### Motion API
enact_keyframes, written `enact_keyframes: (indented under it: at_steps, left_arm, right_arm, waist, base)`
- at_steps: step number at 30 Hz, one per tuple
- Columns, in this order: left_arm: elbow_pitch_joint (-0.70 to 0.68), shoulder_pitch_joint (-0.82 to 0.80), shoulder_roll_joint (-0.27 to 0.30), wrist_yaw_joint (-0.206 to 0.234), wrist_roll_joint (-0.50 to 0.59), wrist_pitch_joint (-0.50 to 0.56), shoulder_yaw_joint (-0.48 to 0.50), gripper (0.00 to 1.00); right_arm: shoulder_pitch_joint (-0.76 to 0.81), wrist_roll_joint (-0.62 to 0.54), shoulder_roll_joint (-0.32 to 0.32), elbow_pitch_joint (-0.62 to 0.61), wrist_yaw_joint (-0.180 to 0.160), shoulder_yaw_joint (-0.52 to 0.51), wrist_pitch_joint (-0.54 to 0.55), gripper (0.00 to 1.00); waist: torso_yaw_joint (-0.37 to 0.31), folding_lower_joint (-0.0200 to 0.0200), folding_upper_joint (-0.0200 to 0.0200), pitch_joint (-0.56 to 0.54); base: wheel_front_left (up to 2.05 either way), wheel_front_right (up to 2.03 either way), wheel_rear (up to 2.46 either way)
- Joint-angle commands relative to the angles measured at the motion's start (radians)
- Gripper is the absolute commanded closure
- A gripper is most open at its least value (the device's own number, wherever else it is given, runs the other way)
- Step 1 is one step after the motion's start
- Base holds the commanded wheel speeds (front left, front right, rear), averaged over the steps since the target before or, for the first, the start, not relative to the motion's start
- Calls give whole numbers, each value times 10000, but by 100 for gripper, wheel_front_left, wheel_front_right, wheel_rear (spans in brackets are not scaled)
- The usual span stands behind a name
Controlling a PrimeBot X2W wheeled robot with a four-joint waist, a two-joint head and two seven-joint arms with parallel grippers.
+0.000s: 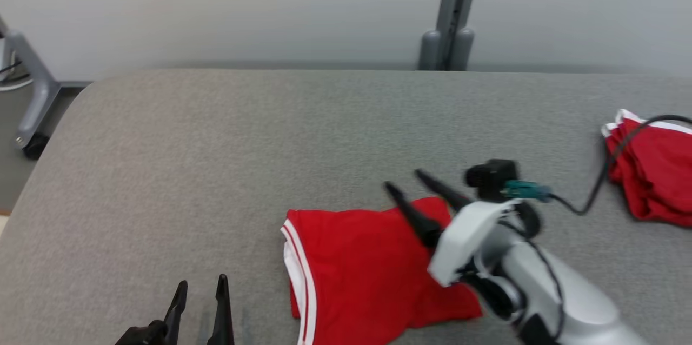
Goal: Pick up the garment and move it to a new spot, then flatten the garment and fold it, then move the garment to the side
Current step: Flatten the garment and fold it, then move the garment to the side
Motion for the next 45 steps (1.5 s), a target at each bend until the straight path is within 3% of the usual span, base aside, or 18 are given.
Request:
enact_keyframes:
  at_steps: [1,7,8,13,18,24,29,35,39,41,45]
  left_arm:
    - [-84,148,34,25,82,-46,153,0]
    - [-201,356,40,-44,160,-46,389,0]
    - [-285,299,34,-97,211,-46,415,0]
    - [-327,188,46,-230,363,-46,444,0]
    - [-471,178,38,-308,553,-47,651,0]
    - [-578,276,40,-388,728,-47,828,0]
    - [-517,331,38,-494,792,-47,929,0]
    - [-478,286,38,-575,845,-47,978,0]
    - [-507,209,38,-607,863,-47,962,0]
    - [-526,178,40,-618,855,-47,926,0]
    - [-515,96,38,-575,776,-47,827,0]
  right_arm:
    - [327,-637,-629,-258,0,-427,-180,0]
    - [1477,-2107,-1738,-1288,1,-2254,-423,0]
    - [2133,-2806,-2212,-1696,-2,-3118,-556,0]
    - [3543,-4338,-2500,-2341,0,-4492,-1012,0]
    - [5037,-5735,-2139,-2695,-2,-5947,-1799,0]
    - [6064,-6746,-973,-2391,0,-7416,-2189,0]
    - [6388,-7191,-220,-2698,-2,-7853,-2203,0]
    - [6367,-7324,34,-2846,-2,-7943,-2199,0]
    - [5811,-6632,96,-2748,0,-7332,-2040,0]
    - [5274,-5978,-129,-2760,0,-6737,-1303,0]
    - [4145,-4267,-616,-2711,0,-5797,1274,0]
  waist:
    - [-480,0,0,-338]
    - [-843,0,0,-686]
    - [-872,0,0,-763]
    - [-828,0,0,-895]
    - [-860,0,0,-1024]
    - [-912,0,0,-1154]
    - [-958,0,0,-1215]
    - [-901,0,0,-1179]
    - [-829,0,0,-1094]
    - [-762,0,0,-1048]
    - [-538,0,0,-959]
  base:
    - [0,0,0]
    - [0,0,0]
    - [0,0,0]
    - [0,0,0]
    - [0,0,0]
    - [0,0,0]
    - [0,0,0]
    - [0,0,0]
    - [0,0,0]
    - [0,0,0]
    - [0,0,0]
